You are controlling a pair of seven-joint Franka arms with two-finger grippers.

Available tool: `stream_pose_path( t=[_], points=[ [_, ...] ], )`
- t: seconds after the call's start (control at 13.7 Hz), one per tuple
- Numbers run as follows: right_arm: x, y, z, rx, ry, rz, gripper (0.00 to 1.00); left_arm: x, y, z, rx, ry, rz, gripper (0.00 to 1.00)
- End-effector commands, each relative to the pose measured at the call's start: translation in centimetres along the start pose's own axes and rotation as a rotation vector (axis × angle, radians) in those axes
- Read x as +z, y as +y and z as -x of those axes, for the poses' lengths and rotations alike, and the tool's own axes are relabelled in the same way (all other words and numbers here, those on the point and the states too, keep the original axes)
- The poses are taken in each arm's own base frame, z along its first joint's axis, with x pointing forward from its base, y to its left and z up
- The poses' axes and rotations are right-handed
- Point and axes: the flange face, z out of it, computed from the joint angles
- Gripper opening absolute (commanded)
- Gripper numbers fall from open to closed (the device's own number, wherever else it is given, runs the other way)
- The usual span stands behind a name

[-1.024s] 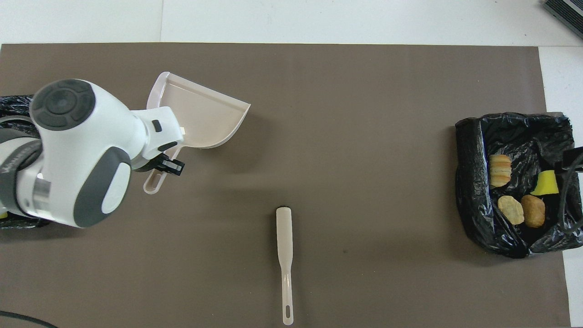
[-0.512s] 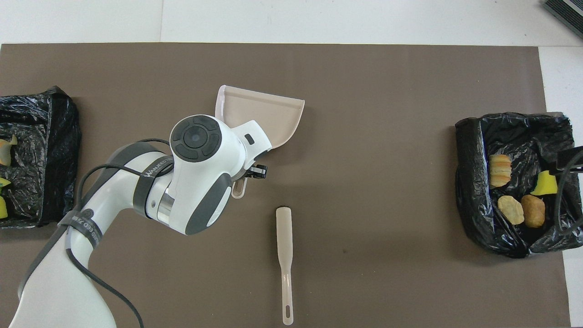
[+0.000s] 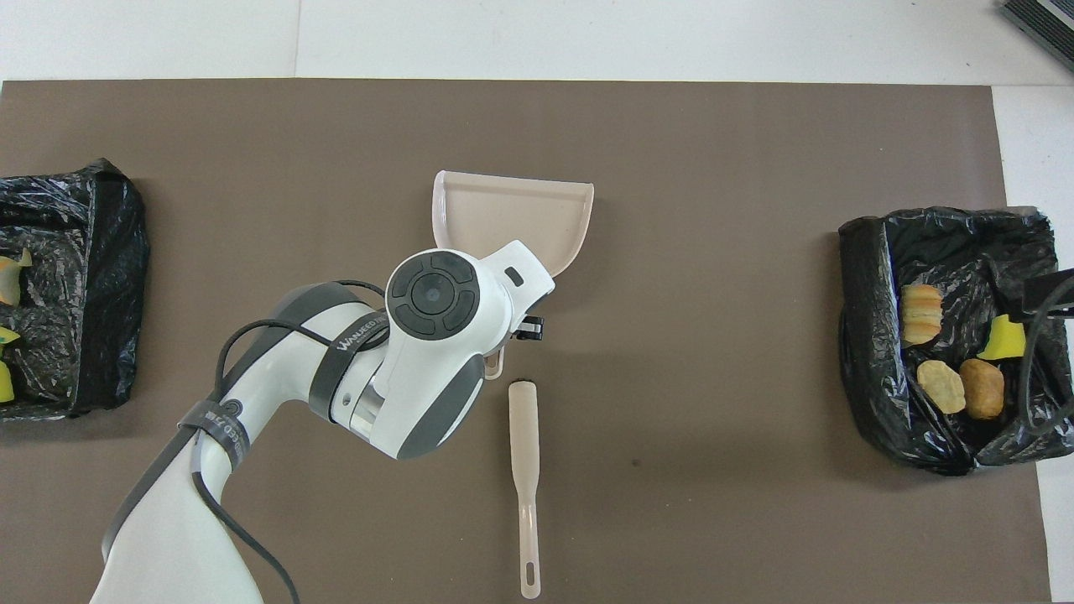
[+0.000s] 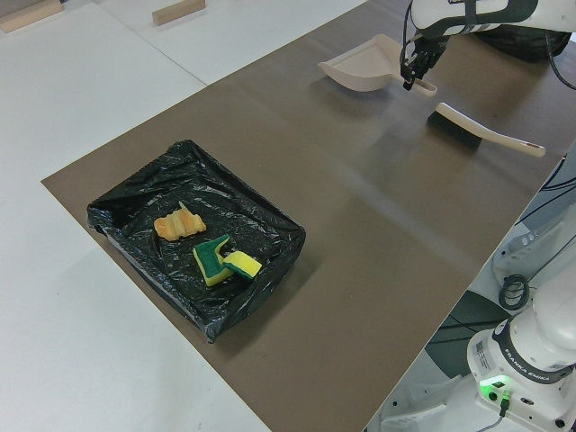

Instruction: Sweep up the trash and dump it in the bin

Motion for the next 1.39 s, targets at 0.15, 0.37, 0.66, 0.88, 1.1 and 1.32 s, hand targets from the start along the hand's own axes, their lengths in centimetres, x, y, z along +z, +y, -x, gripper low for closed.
stream_pose_path(
  t=[0.15,0.37,0.66,0.88,1.1,1.32],
  points=[
    [-0.2,-0.1,0.5,-0.027,0.002,-0.018,1.00,0.0,1.2,0.2,-0.074,0.011,0.017,0.00],
    [-0.2,-0.1,0.5,-0.027,0.003,-0.019,1.00,0.9,1.6,0.2,-0.071,0.021,0.024,0.00],
    [-0.2,-0.1,0.5,-0.032,0.003,-0.017,1.00,1.4,1.6,0.2,-0.071,0.020,0.023,0.00],
    [-0.2,0.0,0.4,-0.042,0.008,-0.014,1.00,1.5,1.5,0.2,-0.071,0.023,0.024,0.00],
    [-0.2,-0.3,0.2,-0.126,0.029,-0.005,1.00,2.4,1.4,0.6,-0.068,0.007,0.015,0.00],
    [-0.2,-1.6,0.2,-0.158,0.039,0.001,1.00,2.5,1.1,0.3,-0.060,0.001,0.010,0.33]
  ],
)
